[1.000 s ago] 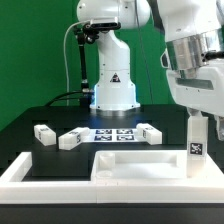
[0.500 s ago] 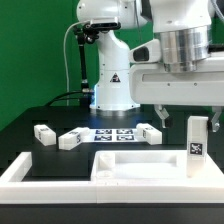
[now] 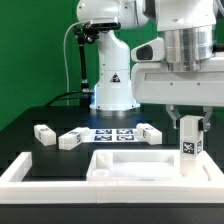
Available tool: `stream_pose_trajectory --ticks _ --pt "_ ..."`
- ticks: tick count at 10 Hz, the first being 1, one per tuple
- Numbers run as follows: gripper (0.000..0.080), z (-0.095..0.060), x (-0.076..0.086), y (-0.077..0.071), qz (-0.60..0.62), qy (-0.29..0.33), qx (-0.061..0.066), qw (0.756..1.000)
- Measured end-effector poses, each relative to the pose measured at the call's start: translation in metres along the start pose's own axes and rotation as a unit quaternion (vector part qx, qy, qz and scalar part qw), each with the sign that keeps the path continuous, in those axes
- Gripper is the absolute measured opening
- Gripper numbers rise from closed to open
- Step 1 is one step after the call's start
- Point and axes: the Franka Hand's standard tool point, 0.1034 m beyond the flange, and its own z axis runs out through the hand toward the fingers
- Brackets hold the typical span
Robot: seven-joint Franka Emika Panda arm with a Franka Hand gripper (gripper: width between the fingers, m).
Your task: Assemble desk
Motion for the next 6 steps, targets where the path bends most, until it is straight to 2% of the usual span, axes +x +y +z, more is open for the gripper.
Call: stream_pose_trajectory --ticks 3,4,6 --pt "0.0288 0.0004 -0.0012 -0.0025 0.113 -0.001 0.004 0.994" --pt "0.0288 0.0004 0.0015 -0.0062 0.159 0.006 0.012 0.987" --pt "0.0288 0.0006 0.0008 -0.0065 0.293 -0.009 0.045 0.955"
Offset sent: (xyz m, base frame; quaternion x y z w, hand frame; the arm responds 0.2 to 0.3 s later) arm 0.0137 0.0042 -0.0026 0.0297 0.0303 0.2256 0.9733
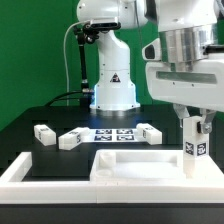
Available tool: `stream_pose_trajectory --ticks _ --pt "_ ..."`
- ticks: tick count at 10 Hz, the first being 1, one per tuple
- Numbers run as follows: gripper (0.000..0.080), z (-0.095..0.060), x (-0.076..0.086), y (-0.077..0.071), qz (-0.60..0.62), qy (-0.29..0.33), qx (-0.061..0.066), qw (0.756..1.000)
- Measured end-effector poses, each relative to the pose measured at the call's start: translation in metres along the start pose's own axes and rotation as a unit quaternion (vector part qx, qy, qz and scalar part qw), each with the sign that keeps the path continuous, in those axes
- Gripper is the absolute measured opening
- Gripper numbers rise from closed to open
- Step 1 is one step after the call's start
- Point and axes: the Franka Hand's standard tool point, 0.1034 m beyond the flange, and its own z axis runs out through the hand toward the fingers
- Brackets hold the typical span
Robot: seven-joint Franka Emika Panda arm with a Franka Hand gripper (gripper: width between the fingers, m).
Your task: Assemble desk
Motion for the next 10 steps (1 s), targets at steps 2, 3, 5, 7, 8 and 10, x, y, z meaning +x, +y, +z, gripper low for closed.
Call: stream_pose_trajectory --ticks 2,3,5,7,8,10 --pt "0.0290 0.0021 -0.0059 -0.0022 0.128 -0.018 0.026 0.991" --pt "0.0290 0.0028 -0.0059 -0.0020 0.178 -0.026 0.036 0.983" --pt "0.0290 0.0034 -0.0095 -0.0050 0.252 -0.029 0.047 0.966" --pt "0.0290 0.0043 -0.0096 -0.0033 0.308 -0.033 0.048 0.950" --pt "0.0394 0.0047 -0.0102 -0.0033 0.311 -0.033 0.048 0.949" --pt "0.0613 0.0050 -0.0105 -0.0033 0.307 -0.033 0.048 0.950"
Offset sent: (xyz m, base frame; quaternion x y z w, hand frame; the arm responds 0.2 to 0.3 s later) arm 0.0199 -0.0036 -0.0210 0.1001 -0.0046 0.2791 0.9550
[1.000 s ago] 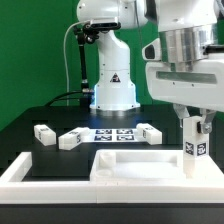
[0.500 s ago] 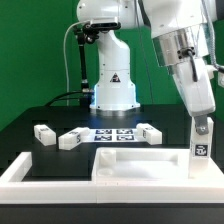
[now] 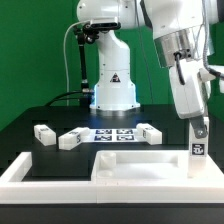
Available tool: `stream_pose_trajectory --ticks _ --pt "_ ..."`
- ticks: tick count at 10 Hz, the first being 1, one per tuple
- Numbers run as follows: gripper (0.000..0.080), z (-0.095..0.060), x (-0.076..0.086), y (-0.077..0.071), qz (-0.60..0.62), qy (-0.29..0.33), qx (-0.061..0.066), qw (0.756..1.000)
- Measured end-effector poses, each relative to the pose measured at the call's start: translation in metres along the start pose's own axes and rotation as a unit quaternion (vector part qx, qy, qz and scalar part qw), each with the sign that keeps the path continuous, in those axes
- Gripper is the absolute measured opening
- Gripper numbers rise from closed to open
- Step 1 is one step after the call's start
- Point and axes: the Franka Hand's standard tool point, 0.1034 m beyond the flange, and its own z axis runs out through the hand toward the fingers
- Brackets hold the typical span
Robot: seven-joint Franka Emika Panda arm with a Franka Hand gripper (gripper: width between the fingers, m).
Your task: Assemble desk
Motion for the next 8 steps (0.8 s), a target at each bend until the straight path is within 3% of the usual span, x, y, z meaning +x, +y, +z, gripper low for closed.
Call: stream_pose_trajectory --ticks 1,3,4,8 --pt "0.0642 -0.005 -0.002 -0.001 -0.019 -0.002 0.002 1.000" --pt "0.0648 -0.041 -0.009 0.005 -0.051 -0.013 0.018 0.998" --pt "0.0648 -0.047 -0.009 0.009 -0.053 -0.015 0.018 0.998" --pt "0.0649 -0.040 -0.007 0.010 -0.053 -0.012 0.014 0.998"
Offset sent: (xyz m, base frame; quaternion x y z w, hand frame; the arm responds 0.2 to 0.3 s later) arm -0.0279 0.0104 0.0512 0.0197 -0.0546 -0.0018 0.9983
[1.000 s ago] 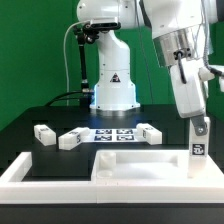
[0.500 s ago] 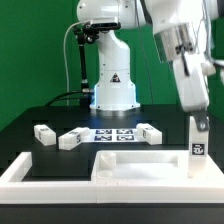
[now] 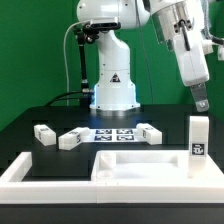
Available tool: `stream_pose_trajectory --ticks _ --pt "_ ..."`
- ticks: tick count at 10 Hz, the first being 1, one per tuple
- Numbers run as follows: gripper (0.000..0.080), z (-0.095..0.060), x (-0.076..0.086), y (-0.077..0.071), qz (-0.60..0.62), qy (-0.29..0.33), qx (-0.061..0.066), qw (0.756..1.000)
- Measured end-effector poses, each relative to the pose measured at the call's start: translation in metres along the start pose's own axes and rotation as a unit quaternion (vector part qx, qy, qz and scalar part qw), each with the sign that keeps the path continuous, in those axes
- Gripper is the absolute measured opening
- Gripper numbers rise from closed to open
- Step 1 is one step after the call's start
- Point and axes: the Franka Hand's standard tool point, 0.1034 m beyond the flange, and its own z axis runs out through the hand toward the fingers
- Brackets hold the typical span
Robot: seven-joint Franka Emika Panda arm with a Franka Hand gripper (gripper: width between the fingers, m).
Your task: Assemble desk
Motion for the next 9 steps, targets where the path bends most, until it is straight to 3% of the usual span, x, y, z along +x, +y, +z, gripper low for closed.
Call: stream_pose_trajectory --ticks 2,4,6,9 --pt "0.0649 0.000 -0.001 0.002 -0.021 0.000 -0.001 1.000" --pt "0.0649 -0.007 -0.003 0.025 -0.112 0.000 -0.011 0.994" --pt "0.0649 0.000 -0.006 0.043 -0.192 0.016 -0.026 0.981" --pt "0.0649 0.001 -0.006 0.043 -0.292 0.014 -0.028 0.956"
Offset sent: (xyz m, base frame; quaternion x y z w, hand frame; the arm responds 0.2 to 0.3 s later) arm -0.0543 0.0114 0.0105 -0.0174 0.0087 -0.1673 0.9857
